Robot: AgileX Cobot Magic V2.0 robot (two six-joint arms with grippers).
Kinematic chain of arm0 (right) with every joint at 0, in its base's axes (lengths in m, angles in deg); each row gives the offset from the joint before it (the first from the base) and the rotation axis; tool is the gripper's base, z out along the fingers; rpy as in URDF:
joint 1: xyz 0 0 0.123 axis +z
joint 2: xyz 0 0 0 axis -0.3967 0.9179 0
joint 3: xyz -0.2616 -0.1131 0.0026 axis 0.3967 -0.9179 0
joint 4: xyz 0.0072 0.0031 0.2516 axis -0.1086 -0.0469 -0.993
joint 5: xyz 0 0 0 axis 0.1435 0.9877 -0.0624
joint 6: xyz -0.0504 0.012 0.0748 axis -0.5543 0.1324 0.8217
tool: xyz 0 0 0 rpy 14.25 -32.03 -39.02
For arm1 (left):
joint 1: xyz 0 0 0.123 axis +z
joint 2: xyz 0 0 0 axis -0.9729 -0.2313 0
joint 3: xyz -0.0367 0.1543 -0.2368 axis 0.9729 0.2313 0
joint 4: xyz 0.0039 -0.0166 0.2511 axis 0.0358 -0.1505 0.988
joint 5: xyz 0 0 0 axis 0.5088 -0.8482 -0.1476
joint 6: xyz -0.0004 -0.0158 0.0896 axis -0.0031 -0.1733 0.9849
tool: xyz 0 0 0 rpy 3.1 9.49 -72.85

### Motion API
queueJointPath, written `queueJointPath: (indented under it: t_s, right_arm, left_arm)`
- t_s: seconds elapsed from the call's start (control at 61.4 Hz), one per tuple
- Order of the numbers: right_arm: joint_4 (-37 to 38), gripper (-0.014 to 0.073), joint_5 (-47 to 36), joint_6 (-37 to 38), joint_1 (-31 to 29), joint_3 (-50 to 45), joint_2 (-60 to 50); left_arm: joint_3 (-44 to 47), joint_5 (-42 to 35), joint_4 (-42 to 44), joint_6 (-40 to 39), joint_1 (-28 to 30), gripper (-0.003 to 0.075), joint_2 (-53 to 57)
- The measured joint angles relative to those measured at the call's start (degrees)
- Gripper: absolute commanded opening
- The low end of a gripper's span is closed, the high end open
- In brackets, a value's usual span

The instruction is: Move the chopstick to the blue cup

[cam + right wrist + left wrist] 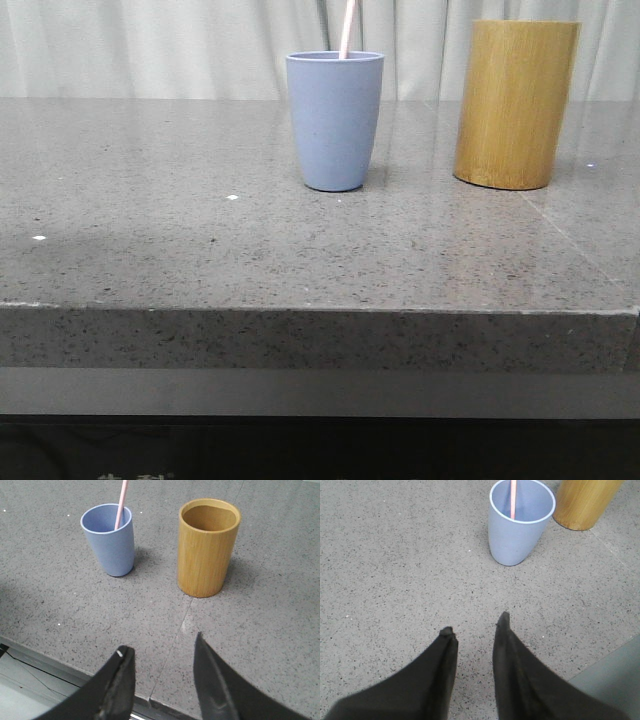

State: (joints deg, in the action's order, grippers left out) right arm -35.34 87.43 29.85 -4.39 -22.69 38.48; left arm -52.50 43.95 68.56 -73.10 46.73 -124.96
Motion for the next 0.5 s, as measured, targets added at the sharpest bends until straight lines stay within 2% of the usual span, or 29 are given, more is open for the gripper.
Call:
queueJointPath:
  t_s: [0.114,0.228,0.407,0.472,0.505]
  right_arm:
    - [0.9,0.0297,0.0,0.0,0.0,-0.8,-1.1]
    - [1.0,0.0153,-0.1,0.0,0.0,-0.9,-1.2]
    - [1.1,-0.0065,-0.1,0.0,0.0,-1.0,-1.2]
    - [1.1,-0.0062,-0.1,0.0,0.0,-1.0,-1.2]
    - [1.1,-0.0064,-0.1,0.0,0.0,-1.0,-1.2]
  left_arm:
    - [0.0,0.0,0.0,0.0,0.0,0.0188,0.0]
    - [0.0,0.0,0.0,0.0,0.0,0.0182,0.0]
    - [0.0,0.0,0.0,0.0,0.0,0.0050,0.0]
    - [0.0,0.0,0.0,0.0,0.0,-0.0015,0.0]
    - [0.0,0.0,0.0,0.0,0.0,-0.0018,0.0]
